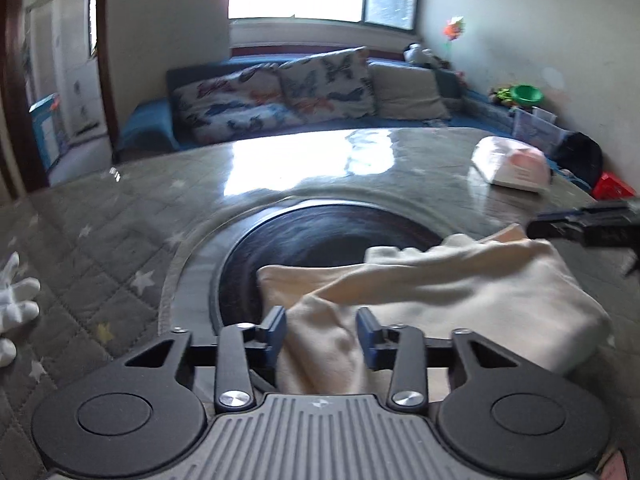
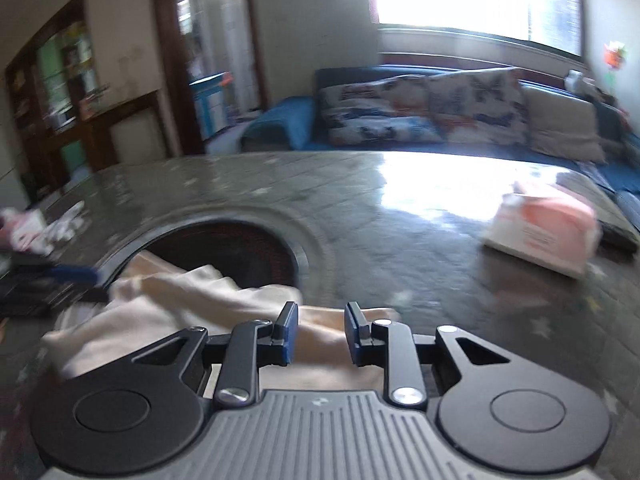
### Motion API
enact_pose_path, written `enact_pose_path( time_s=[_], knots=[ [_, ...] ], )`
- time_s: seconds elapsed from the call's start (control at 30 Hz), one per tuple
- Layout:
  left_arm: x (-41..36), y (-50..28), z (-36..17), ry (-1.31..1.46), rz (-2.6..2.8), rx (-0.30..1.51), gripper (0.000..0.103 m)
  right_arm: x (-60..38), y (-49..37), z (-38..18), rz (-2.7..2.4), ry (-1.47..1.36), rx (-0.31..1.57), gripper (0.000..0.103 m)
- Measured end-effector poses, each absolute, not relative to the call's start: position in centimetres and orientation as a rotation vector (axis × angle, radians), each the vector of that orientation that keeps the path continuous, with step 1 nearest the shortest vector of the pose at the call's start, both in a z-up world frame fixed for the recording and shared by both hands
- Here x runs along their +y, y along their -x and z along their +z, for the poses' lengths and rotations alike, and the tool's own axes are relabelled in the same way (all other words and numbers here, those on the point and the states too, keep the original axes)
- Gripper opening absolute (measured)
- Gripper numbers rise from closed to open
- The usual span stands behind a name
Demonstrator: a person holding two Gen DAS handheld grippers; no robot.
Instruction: Fold clothes
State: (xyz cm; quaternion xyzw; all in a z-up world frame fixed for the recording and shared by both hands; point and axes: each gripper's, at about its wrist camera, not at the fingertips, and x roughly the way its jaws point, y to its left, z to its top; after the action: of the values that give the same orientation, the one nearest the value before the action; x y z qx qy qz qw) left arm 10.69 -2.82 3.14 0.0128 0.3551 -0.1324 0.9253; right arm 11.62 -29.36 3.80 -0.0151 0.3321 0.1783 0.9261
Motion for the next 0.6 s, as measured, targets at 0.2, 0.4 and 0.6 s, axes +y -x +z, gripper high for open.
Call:
enact_pose_path(
  time_s=[0.2, 0.4, 0.6],
  knots=[
    [-3.0, -11.6, 1.9, -0.062, -0.278, 0.750, 0.014, -26.7, -11.9, 2.6, 0.426, 0.092, 0.705, 0.039],
    [-3.3, -11.3, 2.5, -0.137, -0.186, 0.669, 0.003, -25.6, -11.7, 0.9, 0.425, 0.166, 0.729, 0.053],
    [-3.5, -11.7, 1.8, -0.158, -0.161, 0.685, 0.004, -25.6, -11.1, 0.7, 0.433, 0.209, 0.700, 0.060]
  ],
)
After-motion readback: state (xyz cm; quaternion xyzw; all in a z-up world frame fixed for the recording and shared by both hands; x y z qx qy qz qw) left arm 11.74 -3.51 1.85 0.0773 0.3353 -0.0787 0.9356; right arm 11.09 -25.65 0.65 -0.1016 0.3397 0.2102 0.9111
